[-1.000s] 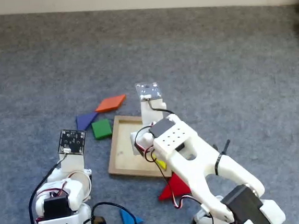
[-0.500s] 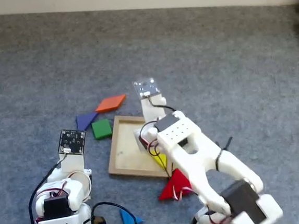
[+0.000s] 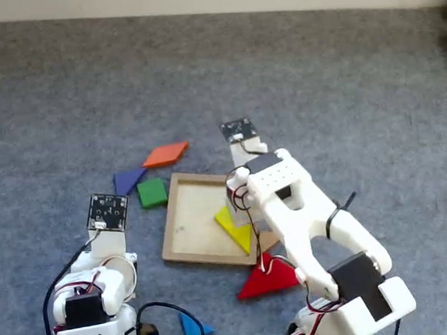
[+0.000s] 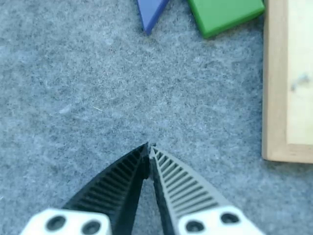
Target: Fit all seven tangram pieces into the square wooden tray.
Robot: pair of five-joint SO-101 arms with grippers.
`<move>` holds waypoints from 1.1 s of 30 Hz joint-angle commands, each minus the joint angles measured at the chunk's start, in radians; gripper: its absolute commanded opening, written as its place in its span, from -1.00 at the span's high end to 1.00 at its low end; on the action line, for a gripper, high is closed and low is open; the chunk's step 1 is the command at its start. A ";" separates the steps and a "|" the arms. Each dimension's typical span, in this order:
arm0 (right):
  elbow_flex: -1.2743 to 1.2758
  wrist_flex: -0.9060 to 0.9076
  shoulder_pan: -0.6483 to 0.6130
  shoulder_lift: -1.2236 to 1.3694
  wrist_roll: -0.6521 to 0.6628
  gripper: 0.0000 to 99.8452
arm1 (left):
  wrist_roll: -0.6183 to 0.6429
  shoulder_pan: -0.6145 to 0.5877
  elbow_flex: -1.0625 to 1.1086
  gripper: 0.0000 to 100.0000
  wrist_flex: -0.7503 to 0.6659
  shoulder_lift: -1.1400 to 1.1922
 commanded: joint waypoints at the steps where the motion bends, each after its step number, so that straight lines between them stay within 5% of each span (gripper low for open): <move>1: -0.077 0.018 0.016 -0.099 0.029 0.89 | -0.006 0.012 0.021 0.99 0.006 -0.053; 17: -0.030 0.340 -0.013 -0.367 0.453 0.88 | -0.006 0.012 0.021 0.99 0.006 -0.053; 23: 0.125 0.354 -0.085 -0.374 0.574 0.60 | -0.006 0.012 0.021 0.99 0.006 -0.053; 33: 0.298 0.226 -0.183 -0.374 0.632 0.42 | -0.006 0.012 0.021 0.99 0.006 -0.053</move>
